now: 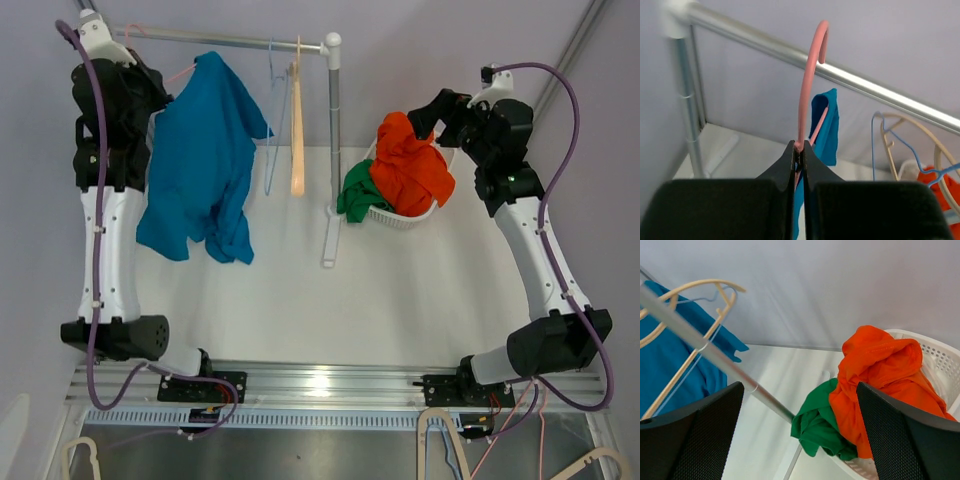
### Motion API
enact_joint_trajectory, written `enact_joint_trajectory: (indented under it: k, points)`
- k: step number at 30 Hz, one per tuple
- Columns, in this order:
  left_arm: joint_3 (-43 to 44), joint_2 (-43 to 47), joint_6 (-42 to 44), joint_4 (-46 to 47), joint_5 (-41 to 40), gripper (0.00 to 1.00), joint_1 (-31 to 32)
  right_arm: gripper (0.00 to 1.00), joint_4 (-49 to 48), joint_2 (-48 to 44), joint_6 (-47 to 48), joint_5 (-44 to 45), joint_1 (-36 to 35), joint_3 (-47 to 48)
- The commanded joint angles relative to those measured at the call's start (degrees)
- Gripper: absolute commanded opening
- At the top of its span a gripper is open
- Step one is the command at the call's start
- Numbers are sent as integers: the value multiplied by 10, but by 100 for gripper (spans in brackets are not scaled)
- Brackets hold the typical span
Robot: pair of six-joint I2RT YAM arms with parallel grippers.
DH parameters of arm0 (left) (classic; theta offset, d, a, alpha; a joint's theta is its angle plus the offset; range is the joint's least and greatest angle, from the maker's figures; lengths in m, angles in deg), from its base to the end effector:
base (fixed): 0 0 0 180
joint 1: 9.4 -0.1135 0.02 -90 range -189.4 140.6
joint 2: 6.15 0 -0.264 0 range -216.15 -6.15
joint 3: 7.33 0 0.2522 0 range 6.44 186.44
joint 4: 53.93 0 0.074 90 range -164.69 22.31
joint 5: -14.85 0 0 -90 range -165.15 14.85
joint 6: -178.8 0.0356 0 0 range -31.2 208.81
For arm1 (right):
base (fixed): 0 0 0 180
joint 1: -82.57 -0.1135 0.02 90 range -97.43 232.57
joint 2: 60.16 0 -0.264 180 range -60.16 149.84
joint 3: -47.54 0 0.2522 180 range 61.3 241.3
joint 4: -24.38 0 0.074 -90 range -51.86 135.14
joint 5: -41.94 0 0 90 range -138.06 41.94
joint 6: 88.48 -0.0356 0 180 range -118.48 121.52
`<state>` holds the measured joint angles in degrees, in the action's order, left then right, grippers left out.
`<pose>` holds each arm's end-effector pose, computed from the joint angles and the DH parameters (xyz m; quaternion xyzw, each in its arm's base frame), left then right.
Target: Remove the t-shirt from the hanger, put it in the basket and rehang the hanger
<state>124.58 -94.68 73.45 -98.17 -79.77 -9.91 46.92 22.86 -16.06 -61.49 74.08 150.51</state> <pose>0.3060 0.0056 0.5490 -0.1262 0.7011 -0.0621 0.6990 0.3286 0.0574 0.4567 -0.0236 0.7221 0.2371 0.6495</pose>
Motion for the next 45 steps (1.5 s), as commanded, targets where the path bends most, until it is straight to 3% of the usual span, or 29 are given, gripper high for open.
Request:
enact_joint_trajectory:
  k: [1,4,9,11,13,14,15,18,19,23,26,29,31,38,45]
  points:
    - [-87,72,-42,106,-71,1,16,99,-5,-35,-4,-14,2,-1]
    - [-141,100,-6,176,-58,1,35,99,-1,-50,-1,-12,2,-8]
    - [-47,69,-48,33,-110,1,48,100,14,-62,0,-39,-3,-8]
    - [-50,80,-57,-2,-202,1,95,100,29,-67,2,-54,-17,0]
    - [-63,106,-65,-39,-432,1,166,99,37,-94,29,-85,-57,-22]
    - [-65,106,-64,-39,-433,1,186,100,37,-95,29,-85,-78,-22]
    - [-66,110,-62,-55,-502,1,206,99,17,-129,52,-86,-101,-60]
    - [-63,124,-71,-110,-572,1,277,100,-19,-187,86,-73,-222,-126]
    - [-68,131,-78,-122,-581,1,290,100,-21,-192,93,-67,-294,-134]
    - [-117,187,-108,-158,-596,1,333,99,-38,-179,113,5,-458,-161]
    - [-119,210,-163,-242,-605,1,352,99,-78,-151,96,42,-527,-194]
    - [-108,215,-251,-343,-596,1,356,99,-153,-118,71,66,-572,-222]
    - [-126,222,-279,-359,-587,1,356,99,-183,-90,61,62,-591,-238]
    - [-190,269,-280,-318,-565,1,365,99,-323,10,71,70,-681,-224]
    - [-188,279,-272,-316,-583,1,368,99,-346,108,54,39,-723,-137]
